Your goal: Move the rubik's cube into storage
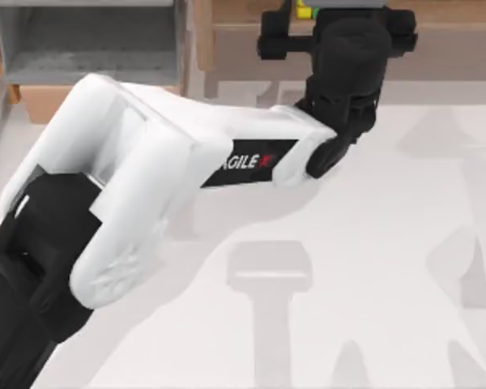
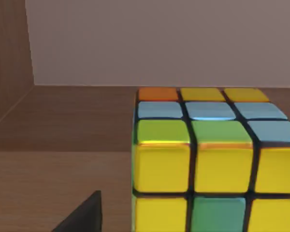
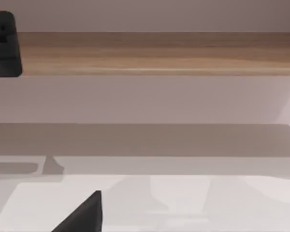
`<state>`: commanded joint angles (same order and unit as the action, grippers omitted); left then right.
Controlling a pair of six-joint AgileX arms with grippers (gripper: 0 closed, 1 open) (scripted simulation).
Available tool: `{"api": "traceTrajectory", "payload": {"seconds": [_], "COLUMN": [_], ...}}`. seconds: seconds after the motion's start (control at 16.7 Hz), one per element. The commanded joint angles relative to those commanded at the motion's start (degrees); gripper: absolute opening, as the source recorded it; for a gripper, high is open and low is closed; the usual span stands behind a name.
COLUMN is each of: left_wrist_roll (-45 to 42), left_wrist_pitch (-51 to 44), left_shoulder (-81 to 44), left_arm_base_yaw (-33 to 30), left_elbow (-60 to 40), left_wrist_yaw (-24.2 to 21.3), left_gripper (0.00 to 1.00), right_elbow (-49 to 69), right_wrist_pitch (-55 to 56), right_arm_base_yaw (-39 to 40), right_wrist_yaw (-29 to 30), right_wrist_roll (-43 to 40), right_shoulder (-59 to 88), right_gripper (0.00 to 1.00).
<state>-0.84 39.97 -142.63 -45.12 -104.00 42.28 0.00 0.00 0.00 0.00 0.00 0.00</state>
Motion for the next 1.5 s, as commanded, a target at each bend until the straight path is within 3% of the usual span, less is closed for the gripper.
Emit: {"api": "traceTrajectory", "payload": {"seconds": [0.24,0.54,1.32,1.5], "left_wrist_roll": [0.2,0.2,0.2,0.2], "left_wrist_pitch": [-4.0,-4.3,-4.3,-4.3], "left_shoulder": [-4.5,-5.1,-5.1,-5.1], "left_arm_base_yaw": [2.3,2.5,2.5,2.5], "left_elbow": [-7.9,-8.5,-8.5,-8.5], "left_wrist_yaw": [-2.3,-2.5,-2.5,-2.5], "left_gripper": [1.00,1.00,0.02,0.00], "right_elbow": [0.0,0.0,0.0,0.0], "right_wrist_pitch": [0.0,0.0,0.0,0.0], "right_arm_base_yaw": [0.0,0.0,0.0,0.0], "right_wrist_yaw": [0.0,0.0,0.0,0.0], "right_wrist_roll": [0.0,0.0,0.0,0.0], "right_shoulder": [0.0,0.0,0.0,0.0], "right_gripper": [1.00,1.00,1.00,1.00]}}
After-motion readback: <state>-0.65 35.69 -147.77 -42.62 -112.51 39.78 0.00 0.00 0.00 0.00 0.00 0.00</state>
